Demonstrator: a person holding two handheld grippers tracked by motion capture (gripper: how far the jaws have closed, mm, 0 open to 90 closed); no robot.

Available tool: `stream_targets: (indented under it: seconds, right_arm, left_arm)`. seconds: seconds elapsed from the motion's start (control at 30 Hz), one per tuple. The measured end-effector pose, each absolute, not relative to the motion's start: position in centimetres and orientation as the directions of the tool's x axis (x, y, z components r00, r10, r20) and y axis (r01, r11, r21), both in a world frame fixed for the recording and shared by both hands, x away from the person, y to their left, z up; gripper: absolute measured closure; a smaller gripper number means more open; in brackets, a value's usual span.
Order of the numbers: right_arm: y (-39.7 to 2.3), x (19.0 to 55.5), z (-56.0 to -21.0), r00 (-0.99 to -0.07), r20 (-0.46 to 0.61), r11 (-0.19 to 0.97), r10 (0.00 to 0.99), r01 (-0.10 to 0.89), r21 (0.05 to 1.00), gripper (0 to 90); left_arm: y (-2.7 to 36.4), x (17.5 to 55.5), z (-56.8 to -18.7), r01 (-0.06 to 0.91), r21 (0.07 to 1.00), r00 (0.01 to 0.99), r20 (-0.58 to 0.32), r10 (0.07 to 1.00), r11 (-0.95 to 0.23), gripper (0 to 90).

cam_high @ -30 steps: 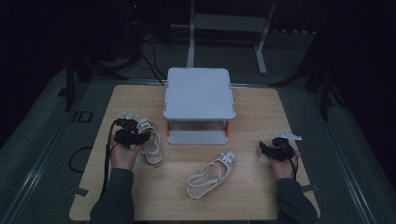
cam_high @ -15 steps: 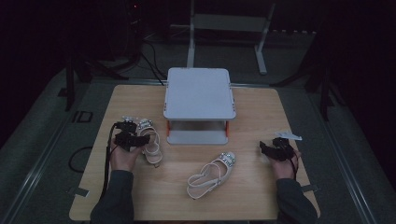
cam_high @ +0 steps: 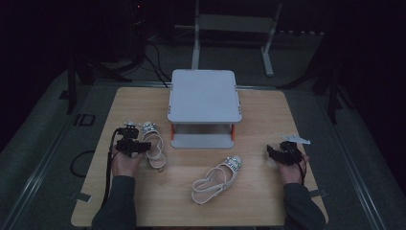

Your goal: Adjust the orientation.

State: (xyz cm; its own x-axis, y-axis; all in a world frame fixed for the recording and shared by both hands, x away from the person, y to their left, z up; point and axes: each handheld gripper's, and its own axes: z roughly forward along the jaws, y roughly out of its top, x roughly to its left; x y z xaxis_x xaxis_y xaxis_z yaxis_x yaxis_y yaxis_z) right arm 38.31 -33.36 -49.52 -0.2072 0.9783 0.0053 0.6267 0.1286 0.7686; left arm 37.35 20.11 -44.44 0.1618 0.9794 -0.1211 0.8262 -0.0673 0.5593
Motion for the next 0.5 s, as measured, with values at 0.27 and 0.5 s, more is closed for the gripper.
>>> stream_targets:
  seconds: [0.27, 0.5]
  right_arm:
    - [-33.4, 38.3, -49.5, -0.206, 0.006, 0.127, 0.979, 0.627, 0.769, 39.0]
    - [-33.4, 38.3, -49.6, -0.206, 0.006, 0.128, 0.978, 0.629, 0.766, 39.0]
  left_arm:
    - [21.3, 37.5, -45.4, 0.862, 0.506, 0.135, -0.171, 0.976, -0.031, 58.8]
    - [22.1, 37.5, -45.8, 0.876, 0.48, 0.099, -0.276, 0.956, 0.048, 71.2]
